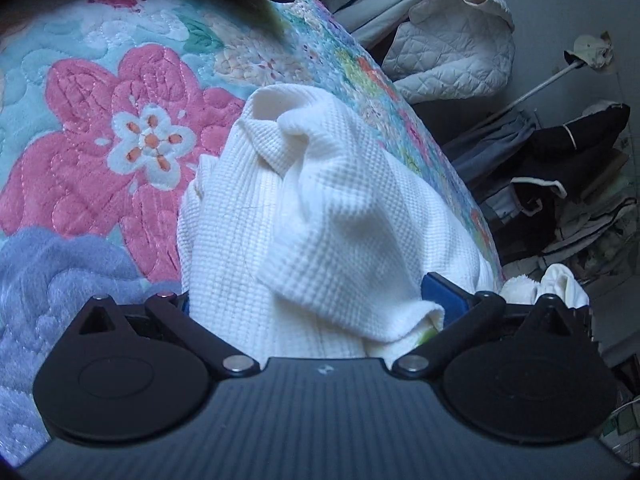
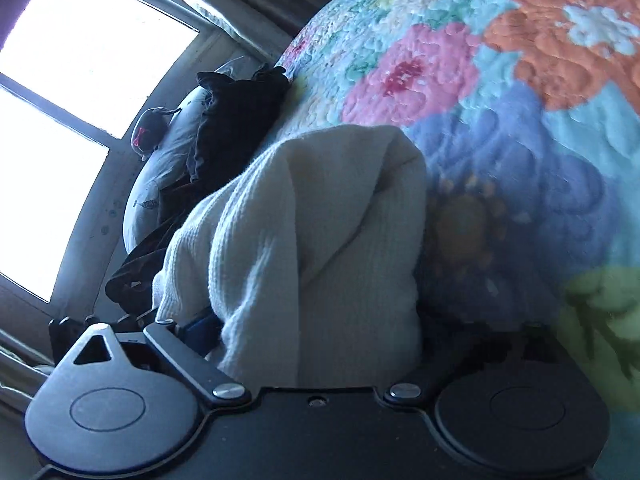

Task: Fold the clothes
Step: 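Lift the folded bundle with both grippers and carry it onto the white towel stack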

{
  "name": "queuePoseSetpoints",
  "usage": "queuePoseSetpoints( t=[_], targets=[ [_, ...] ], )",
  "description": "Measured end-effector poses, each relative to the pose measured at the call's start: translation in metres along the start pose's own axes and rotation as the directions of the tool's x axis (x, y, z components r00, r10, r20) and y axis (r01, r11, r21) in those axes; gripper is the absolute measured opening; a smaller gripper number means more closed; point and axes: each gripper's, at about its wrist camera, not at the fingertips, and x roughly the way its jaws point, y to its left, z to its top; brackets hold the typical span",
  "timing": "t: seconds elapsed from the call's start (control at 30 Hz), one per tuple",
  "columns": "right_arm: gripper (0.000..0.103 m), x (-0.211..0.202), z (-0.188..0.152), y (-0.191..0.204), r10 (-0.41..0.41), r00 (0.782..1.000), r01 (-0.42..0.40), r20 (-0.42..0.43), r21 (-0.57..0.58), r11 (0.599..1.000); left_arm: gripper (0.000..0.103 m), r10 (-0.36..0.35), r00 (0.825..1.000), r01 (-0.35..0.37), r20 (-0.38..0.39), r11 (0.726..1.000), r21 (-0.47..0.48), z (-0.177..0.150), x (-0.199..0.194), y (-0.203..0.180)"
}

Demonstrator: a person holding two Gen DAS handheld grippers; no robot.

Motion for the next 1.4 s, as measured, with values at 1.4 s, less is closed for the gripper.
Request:
queuePoseSetpoints(
  t=[1.4],
  targets=[
    [0.069,-0.521,-0.160,-0.173,-0.488,0.804,0.473,0.340,0.131,0.871,0.093,0.183,0.759,0.364,-0.625,0.677,0.639,-0.352,0.122,-0.393]
  ],
)
